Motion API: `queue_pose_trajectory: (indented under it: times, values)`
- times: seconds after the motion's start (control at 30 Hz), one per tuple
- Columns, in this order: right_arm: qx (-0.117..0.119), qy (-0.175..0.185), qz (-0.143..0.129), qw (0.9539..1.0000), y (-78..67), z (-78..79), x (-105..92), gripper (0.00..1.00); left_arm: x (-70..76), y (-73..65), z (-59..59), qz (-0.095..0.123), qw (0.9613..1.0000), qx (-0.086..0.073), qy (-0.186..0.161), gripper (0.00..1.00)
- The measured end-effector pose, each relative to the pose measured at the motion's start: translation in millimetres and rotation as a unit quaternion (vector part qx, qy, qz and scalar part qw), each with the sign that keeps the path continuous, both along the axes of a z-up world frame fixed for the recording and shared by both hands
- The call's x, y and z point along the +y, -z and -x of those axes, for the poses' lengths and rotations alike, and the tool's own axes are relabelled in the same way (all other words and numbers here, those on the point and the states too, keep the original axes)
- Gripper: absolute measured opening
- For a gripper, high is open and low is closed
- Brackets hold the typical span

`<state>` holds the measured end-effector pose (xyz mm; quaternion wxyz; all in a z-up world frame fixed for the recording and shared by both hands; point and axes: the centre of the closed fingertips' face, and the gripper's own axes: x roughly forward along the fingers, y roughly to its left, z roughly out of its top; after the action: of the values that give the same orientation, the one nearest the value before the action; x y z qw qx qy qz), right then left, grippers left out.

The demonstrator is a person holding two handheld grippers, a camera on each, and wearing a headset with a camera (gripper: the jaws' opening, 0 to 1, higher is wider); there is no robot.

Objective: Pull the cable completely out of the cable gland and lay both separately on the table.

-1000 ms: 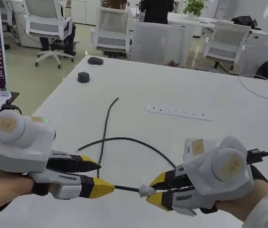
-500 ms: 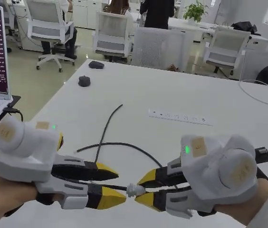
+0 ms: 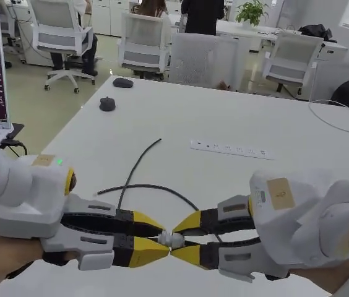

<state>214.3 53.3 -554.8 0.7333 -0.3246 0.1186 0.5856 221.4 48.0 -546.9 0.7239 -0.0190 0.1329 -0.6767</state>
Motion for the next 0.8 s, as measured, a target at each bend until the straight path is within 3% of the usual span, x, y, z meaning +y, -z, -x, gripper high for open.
queue_pose_trajectory:
  times: [0.07,0.1,0.2,0.33,0.4,0.43,0.47,0.53,0.57,0.6,0.67,0.77,0.8]
  values:
    - [-0.004,-0.002,-0.006,1.0,-1.6,0.4,0.9,0.11,0.5,-0.9,-1.2,0.005,0.9996,0.027,0.0,0.17]
    - [-0.006,-0.003,-0.006,1.0,-2.0,0.2,1.0,0.11,0.4,-1.2,-2.0,0.006,0.9996,0.028,-0.002,0.17]
    - [-0.015,-0.009,-0.012,0.9998,-6.0,0.9,1.7,0.11,0.7,-5.3,-0.3,0.005,0.9998,0.018,-0.003,0.17]
    - [0.003,-0.019,-0.047,0.9987,-14.1,2.6,1.6,0.11,1.1,-11.0,2.3,0.004,0.9998,0.02,-0.002,0.16]
    - [-0.004,-0.034,-0.075,0.9966,-21.3,2.6,3.3,0.12,1.4,-18.1,0.4,0.014,0.9999,-0.003,-0.008,0.16]
    - [0.03,-0.03,-0.099,0.9942,-24.5,4.0,1.9,0.12,2.1,-20.7,1.6,0.017,0.9998,-0.011,-0.007,0.16]
    - [0.077,-0.007,-0.129,0.9886,-27.9,1.5,-1.3,0.13,2.6,-21.6,-0.1,0.016,0.9995,-0.026,-0.013,0.16]
    - [0.15,0.011,-0.173,0.9733,-33.1,1.0,-3.4,0.21,2.4,-22.2,1.6,0.013,0.9992,-0.037,-0.01,0.16]
    - [0.166,0.023,-0.2,0.9653,-36.9,-4.9,-6.3,0.23,1.5,-23.2,2.5,0.014,0.9989,-0.043,-0.009,0.16]
    - [0.173,0.028,-0.212,0.9614,-38.4,-7.5,-8.3,0.22,0.7,-24.0,2.8,0.015,0.9987,-0.049,-0.009,0.16]
    - [0.22,0.042,-0.231,0.9468,-38.1,-7.0,-10.9,0.21,0.7,-24.5,2.0,0.011,0.9973,-0.072,-0.011,0.16]
    - [0.248,0.041,-0.237,0.9384,-34.3,-2.6,-9.4,0.24,2.4,-27.7,2.7,0.018,0.9972,-0.072,-0.011,0.16]
    - [0.26,0.041,-0.243,0.9336,-34.1,-0.7,-7.4,0.23,2.7,-29.3,2.3,0.021,0.9969,-0.075,-0.013,0.16]
